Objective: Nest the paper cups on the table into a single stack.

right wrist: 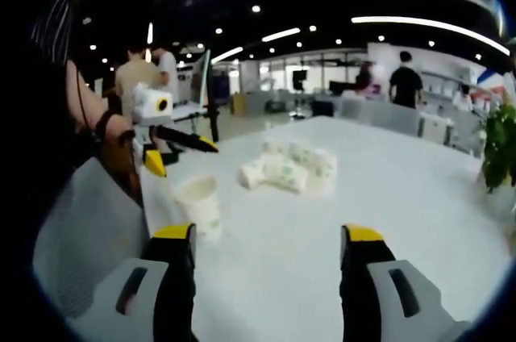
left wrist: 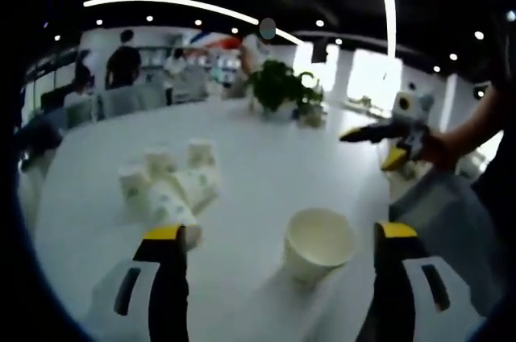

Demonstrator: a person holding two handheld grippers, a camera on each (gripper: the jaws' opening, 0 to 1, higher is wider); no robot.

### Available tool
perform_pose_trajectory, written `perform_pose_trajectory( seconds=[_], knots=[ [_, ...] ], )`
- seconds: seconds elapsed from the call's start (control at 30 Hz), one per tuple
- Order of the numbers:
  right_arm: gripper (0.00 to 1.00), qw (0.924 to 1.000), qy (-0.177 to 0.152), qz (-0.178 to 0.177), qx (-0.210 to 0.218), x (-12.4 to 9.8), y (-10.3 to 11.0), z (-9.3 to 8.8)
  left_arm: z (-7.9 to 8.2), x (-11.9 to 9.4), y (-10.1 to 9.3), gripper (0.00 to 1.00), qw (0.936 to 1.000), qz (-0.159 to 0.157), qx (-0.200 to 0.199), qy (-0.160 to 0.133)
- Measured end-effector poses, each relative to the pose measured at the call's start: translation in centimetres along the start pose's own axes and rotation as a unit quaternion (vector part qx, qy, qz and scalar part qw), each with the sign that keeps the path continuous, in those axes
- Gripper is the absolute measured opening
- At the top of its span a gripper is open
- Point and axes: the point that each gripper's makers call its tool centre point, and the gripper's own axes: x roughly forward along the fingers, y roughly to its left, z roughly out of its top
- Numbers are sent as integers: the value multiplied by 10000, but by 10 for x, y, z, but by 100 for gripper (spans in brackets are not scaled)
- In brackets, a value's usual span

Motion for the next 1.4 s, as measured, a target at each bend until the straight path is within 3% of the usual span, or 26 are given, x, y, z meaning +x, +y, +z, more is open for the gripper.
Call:
perform_pose_trajectory(
  seconds=[0.5, 0.77, 0.93, 1.4],
  knots=[
    [73, 9999, 46, 68, -104, -2, -1, 3, 1, -24, 10, 98, 9992, 307, -132, -224],
    [73, 9999, 98, 79, -90, -6, -8, 2, 4, -39, 19, 98, 9977, 586, 125, -312],
    [74, 9997, 111, 126, -177, -5, -12, 7, 2, -50, 30, 98, 9964, 779, 146, -316],
    [73, 9981, 149, 400, -453, 18, -27, 40, 26, -65, 70, 98, 9896, 1267, 301, -616]
  ],
)
